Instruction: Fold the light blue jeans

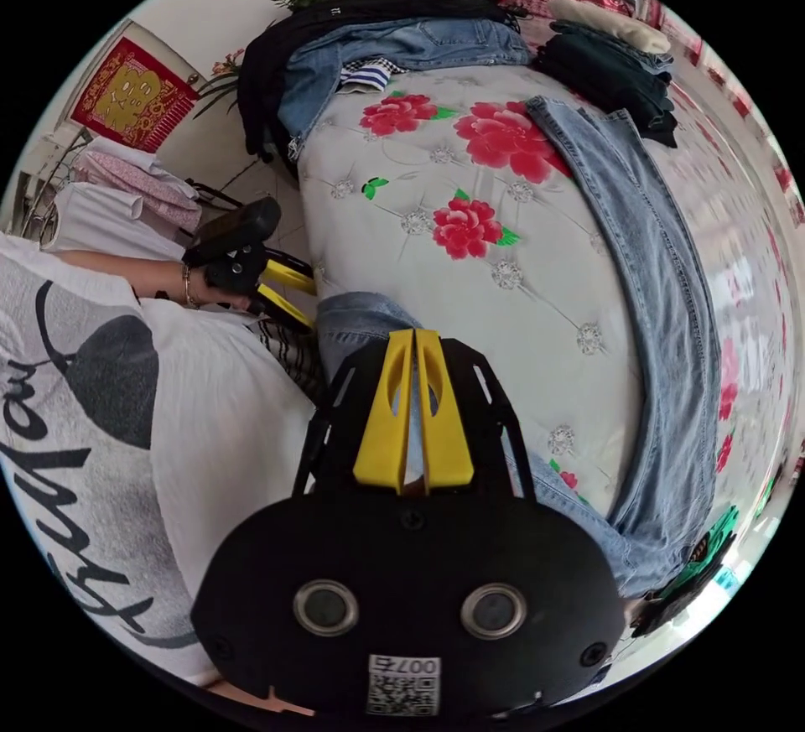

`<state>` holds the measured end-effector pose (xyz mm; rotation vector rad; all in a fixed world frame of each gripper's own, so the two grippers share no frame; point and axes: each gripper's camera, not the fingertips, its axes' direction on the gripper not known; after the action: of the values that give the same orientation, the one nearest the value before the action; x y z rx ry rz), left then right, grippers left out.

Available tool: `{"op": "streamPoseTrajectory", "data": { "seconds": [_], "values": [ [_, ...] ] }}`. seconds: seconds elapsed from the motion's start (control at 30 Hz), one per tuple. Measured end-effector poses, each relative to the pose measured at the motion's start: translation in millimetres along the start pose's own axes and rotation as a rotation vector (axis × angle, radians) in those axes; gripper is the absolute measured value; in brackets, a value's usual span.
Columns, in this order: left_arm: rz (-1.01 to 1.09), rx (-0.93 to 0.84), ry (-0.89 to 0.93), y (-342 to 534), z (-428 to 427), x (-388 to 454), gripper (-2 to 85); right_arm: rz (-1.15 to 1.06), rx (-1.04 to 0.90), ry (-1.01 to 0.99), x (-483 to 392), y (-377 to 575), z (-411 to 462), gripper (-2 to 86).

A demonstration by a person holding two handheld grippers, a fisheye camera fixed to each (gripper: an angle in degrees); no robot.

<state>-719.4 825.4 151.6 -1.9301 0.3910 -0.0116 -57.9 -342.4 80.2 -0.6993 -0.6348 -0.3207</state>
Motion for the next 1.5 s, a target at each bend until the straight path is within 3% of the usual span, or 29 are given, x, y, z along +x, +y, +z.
{"op": "streamPoseTrajectory", "data": {
  "seconds": [0.27,0.57,0.7,0.77,0.93,1.07,1.2,1.33,1.4,1.5],
  "values": [
    [-0.036,0.057,0.020,49,-14,-19,13.3,0.123,0.041,0.072,4,11,-5,-0.3],
    [-0.025,0.022,0.120,48,14,-3,14.4,0.297,0.096,-0.020,31,33,-4,-0.2],
    [-0.031,-0.071,0.077,35,26,4,1.9,0.312,0.104,-0.039,36,45,-4,-0.2],
    [-0.018,-0.097,0.115,37,18,1,0.8,0.320,0.123,-0.031,38,55,-8,-0.2],
    [-0.045,-0.015,0.139,86,-69,-16,-0.1,0.334,0.174,-0.092,50,85,-21,-0.2],
    [-0.049,0.093,0.142,123,-151,-20,-0.2,0.216,0.137,-0.223,43,105,-17,-0.3],
    [0.152,0.260,0.076,141,-253,17,-0.1,0.062,0.135,-0.288,27,125,-32,-0.3],
    [0.378,0.492,0.051,132,-337,63,0.0,0.042,0.306,-0.451,46,150,-78,-0.2],
    [0.314,0.523,-0.054,109,-349,58,0.0,0.107,0.417,-0.429,62,156,-96,-0.1],
    [-0.117,0.485,-0.207,46,-324,-10,-0.1,0.298,0.563,-0.265,83,161,-107,0.1]
  ]
}}
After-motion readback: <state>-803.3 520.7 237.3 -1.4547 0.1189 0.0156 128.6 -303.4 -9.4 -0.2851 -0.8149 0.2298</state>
